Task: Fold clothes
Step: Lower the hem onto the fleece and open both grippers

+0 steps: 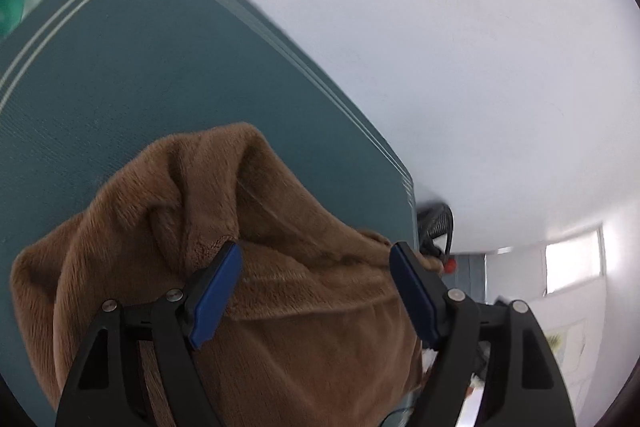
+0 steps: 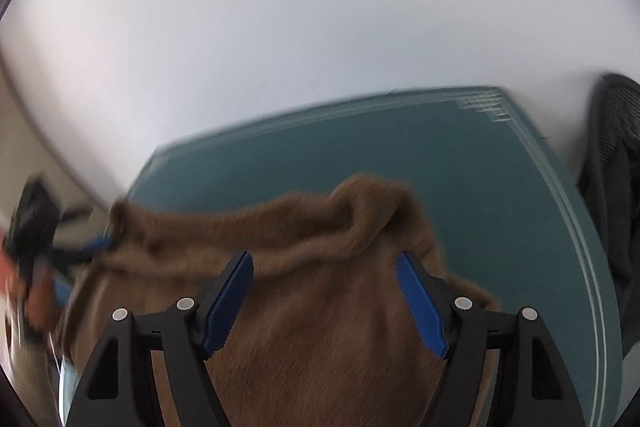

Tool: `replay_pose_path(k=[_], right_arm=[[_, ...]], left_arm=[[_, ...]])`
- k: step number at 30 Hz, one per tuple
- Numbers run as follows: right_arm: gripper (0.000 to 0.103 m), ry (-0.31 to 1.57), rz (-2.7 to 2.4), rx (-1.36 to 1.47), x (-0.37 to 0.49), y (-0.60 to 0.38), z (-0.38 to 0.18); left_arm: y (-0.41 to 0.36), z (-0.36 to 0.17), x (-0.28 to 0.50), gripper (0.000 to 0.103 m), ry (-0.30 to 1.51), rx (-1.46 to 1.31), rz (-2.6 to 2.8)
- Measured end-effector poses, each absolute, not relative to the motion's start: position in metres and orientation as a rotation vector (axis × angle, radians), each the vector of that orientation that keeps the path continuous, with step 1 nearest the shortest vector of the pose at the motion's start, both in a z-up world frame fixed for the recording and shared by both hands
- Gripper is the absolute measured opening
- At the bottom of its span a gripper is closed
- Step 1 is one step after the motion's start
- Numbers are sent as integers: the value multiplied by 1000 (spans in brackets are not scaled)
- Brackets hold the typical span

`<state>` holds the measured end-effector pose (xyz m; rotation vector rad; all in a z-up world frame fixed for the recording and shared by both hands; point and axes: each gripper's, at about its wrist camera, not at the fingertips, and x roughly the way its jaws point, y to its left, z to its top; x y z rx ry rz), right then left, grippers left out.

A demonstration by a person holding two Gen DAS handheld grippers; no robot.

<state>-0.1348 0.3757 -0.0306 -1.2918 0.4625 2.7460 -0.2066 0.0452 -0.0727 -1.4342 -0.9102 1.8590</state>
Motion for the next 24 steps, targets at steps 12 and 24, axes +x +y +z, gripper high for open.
replay_pose_path(k=[12, 24], right_arm=[[76, -62, 2586, -1412, -209, 348, -59], [82, 255, 2560, -1394, -217, 396, -87]], left_arm=[[15, -82, -218, 80, -1039, -1395, 1992], [52, -44, -176, 82, -727, -1305, 1947]])
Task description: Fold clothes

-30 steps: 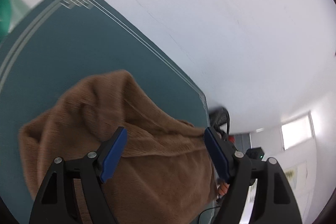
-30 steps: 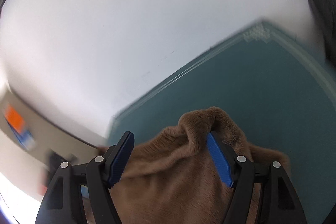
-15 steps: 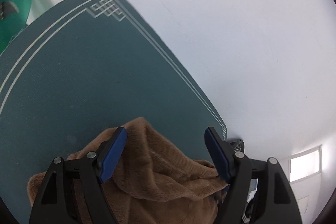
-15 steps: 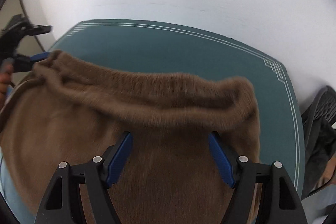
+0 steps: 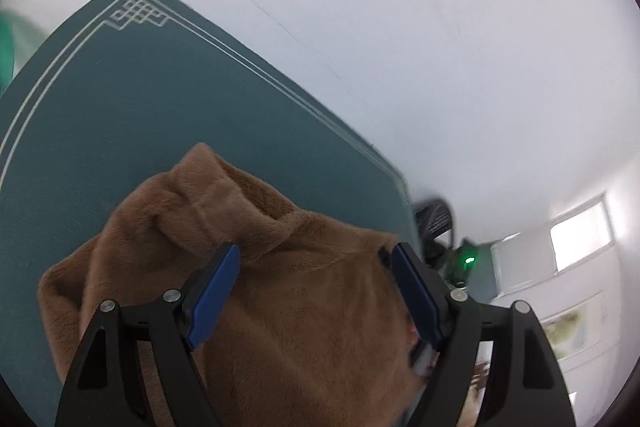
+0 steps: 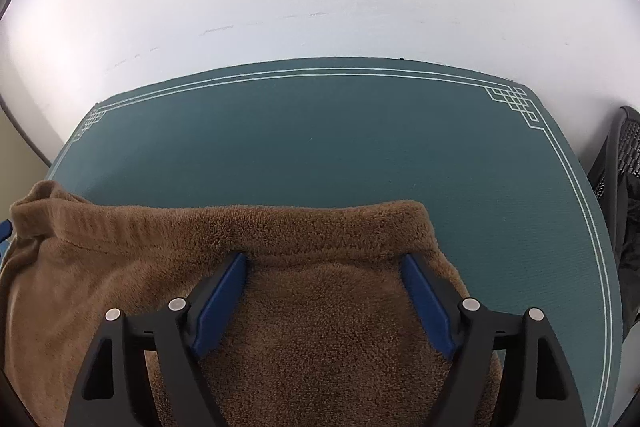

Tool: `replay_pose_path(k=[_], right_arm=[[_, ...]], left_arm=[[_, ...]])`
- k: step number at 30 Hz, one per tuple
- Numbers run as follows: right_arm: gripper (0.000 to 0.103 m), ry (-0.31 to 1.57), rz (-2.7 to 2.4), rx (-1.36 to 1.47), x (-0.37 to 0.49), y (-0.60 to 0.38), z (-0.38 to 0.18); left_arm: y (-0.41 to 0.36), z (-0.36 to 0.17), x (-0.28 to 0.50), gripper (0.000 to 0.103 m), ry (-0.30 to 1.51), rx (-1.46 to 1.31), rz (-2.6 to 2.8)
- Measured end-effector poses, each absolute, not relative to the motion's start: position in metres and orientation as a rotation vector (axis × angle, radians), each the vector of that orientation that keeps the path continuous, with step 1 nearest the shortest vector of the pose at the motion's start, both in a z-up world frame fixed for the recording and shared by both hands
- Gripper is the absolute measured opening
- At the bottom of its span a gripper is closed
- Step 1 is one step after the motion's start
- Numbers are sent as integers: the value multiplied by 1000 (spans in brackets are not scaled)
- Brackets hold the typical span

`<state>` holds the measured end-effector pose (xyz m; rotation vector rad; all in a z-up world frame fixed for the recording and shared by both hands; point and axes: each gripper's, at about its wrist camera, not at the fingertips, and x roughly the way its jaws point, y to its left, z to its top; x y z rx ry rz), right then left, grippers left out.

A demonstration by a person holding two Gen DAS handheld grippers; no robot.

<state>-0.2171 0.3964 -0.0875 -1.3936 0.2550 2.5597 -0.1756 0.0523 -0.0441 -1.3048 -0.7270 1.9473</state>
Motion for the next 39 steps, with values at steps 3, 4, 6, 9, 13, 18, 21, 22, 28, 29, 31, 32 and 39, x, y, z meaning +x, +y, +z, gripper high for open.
replay_pose_path(k=[3, 4, 6, 9, 13, 18, 21, 22, 28, 29, 31, 32, 39], right_arm=[[84, 258, 2564, -1394, -215, 396, -89], [84, 264, 2567, -1394, -214, 394, -89], [85, 285, 2574, -1392, -212, 401, -91], [86, 308, 2583, -1384, -209, 412, -92], [87, 312, 2585, -1380, -205, 419, -92], [88, 327, 2588, -1380, -198, 416, -90], [88, 328, 2589, -1377, -203, 392, -90], [88, 340, 2593, -1375, -202, 387, -89], [88, 524, 2623, -1301, -175, 400, -62], [88, 557, 2641, -1274, -164, 401, -51], [88, 575, 2720, -1242, -138, 393, -29], [88, 545, 2752, -1238, -125, 385, -21], [88, 177, 2856, -1335, -47, 319, -25]], left_arm=[[66, -55, -189, 82, -728, -1337, 1976], [65, -62, -197, 82, -738, -1364, 2020], [59, -76, -210, 81, -764, -1406, 2109], [41, -93, -223, 79, -802, -1433, 2219], [22, -99, -219, 77, -831, -1405, 2261], [13, -94, -212, 78, -838, -1443, 2285], [1, -77, -197, 78, -878, -1414, 2242], [-3, -70, -190, 78, -880, -1399, 2226], [-6, -25, -116, 81, -670, -1362, 2126], [-6, -19, -102, 81, -619, -1373, 2105], [4, -15, -91, 82, -508, -1396, 2098], [10, -12, -88, 82, -445, -1409, 2099], [-3, -46, -42, 82, -233, -1499, 2223]])
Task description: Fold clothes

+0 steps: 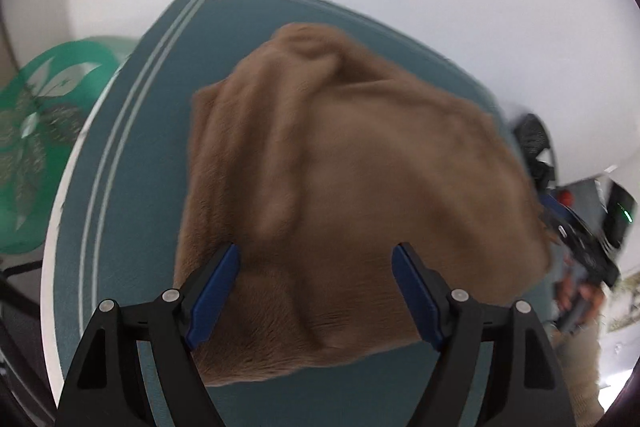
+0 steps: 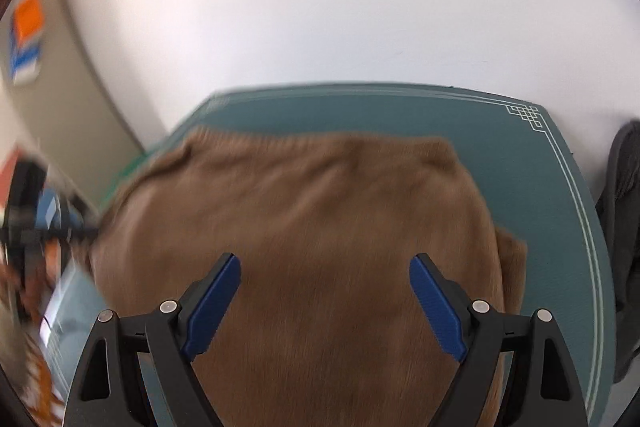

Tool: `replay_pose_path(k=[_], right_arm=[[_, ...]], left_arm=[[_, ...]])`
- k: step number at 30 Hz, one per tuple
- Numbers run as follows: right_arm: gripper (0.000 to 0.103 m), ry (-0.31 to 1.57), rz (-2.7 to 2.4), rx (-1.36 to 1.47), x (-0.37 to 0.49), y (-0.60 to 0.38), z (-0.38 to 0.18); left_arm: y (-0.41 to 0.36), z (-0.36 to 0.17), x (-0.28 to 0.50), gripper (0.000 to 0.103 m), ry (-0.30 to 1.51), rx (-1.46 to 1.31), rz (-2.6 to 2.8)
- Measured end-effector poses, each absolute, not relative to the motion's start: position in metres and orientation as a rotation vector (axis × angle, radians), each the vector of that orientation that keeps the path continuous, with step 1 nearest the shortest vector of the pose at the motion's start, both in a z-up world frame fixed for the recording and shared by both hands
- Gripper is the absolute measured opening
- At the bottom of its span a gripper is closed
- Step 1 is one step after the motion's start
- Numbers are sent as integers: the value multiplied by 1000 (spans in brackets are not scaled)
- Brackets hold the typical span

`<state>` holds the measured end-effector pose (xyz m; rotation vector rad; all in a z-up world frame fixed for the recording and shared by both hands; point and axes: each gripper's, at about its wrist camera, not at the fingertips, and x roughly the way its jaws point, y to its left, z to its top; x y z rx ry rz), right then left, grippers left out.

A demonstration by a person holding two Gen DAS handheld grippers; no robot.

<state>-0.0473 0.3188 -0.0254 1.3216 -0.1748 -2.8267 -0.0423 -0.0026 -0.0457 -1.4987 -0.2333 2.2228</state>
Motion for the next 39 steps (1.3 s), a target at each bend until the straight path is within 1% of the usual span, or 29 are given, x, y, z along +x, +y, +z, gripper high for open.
replay_pose_path(k=[5, 6, 8, 9, 10, 12, 13, 16, 18, 22, 24, 27, 30, 33, 35, 37, 38, 39], right_arm=[[89, -28, -2827, 1483, -14, 329, -74], [90, -24, -2826, 1468, -6, 335, -81], [90, -105, -2834, 1398, 5, 346, -83], [91, -119, -2842, 1387, 8, 347, -84], [92, -75, -2858, 1390, 8, 343, -83], [99, 4, -2888, 1396, 8, 335, -83], [101, 6, -2895, 1398, 6, 335, -85], [102, -61, -2880, 1395, 1, 345, -91], [102, -61, -2882, 1393, -6, 345, -94], [102, -58, -2895, 1383, -3, 344, -92], [102, -78, -2903, 1376, 0, 346, -89], [102, -219, -2924, 1350, 6, 352, -73], [102, -322, -2962, 1238, 14, 358, -50], [102, -315, -2960, 1248, 11, 360, -48], [102, -283, -2932, 1328, 6, 359, -60], [102, -240, -2889, 1437, 2, 358, -80], [102, -220, -2884, 1455, 2, 357, -87], [102, -216, -2895, 1425, 5, 357, -90]], left_arm=[[-31, -67, -36, 81, -217, -1391, 2287], [-36, -71, -36, 81, -231, -1371, 2273], [-44, -70, -26, 80, -243, -1323, 2275], [-43, -69, -24, 80, -221, -1316, 2290], [-41, -69, -21, 80, -197, -1309, 2307], [-37, -68, -16, 80, -148, -1295, 2339], [-35, -68, -14, 80, -123, -1287, 2354], [-34, -75, -18, 80, -161, -1280, 2363], [-36, -77, -20, 80, -196, -1290, 2376], [-30, -61, -10, 82, -192, -1337, 2462], [-22, -44, 2, 82, -136, -1270, 2495], [-4, -22, 18, 85, -2, -1187, 2539], [21, -14, 18, 88, 94, -1138, 2525], [30, -22, 15, 88, 115, -1182, 2489], [32, -40, 2, 88, 69, -1278, 2464], [26, -54, -4, 89, -15, -1333, 2429], [22, -57, -3, 90, -40, -1315, 2425], [22, -57, -2, 91, -26, -1295, 2428]])
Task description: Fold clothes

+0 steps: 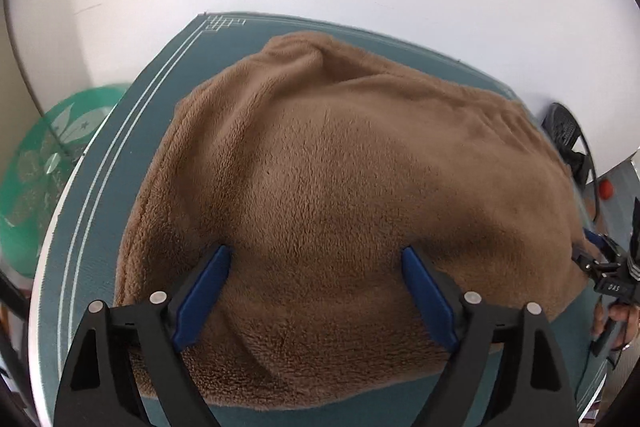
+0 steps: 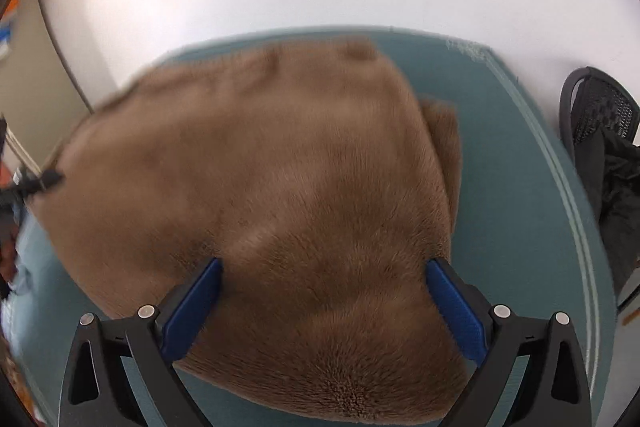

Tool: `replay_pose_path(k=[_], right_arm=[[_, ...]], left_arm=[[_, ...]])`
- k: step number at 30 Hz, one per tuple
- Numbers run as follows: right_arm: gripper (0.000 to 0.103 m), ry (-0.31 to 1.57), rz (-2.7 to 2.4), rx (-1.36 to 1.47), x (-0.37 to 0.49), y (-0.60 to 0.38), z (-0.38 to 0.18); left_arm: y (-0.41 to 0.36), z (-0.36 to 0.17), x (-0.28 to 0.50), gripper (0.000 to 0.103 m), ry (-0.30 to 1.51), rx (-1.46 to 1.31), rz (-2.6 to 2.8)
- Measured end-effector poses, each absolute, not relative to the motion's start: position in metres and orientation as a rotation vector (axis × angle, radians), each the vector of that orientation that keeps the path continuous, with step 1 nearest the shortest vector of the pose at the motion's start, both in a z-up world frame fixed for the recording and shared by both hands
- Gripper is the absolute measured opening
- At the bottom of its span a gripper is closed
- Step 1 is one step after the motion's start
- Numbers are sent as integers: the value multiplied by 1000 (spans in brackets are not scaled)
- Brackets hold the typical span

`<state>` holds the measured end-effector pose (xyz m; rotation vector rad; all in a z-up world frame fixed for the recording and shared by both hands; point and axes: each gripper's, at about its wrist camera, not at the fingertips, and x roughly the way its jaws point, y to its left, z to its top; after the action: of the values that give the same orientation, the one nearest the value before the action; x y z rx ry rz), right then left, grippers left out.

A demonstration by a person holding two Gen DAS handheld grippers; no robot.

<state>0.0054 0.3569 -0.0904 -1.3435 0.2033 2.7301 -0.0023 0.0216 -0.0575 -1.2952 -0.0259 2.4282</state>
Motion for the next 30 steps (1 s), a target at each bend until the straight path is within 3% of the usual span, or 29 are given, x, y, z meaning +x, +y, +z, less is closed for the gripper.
replay_pose_path(k=[12, 30], right_arm=[[102, 198, 2737, -1318, 8, 355, -90], [102, 182, 2705, -1289, 9, 350, -89]], left_arm=[[36, -68, 16, 97, 155, -1161, 2537], [38, -72, 10, 101, 146, -1166, 2540]])
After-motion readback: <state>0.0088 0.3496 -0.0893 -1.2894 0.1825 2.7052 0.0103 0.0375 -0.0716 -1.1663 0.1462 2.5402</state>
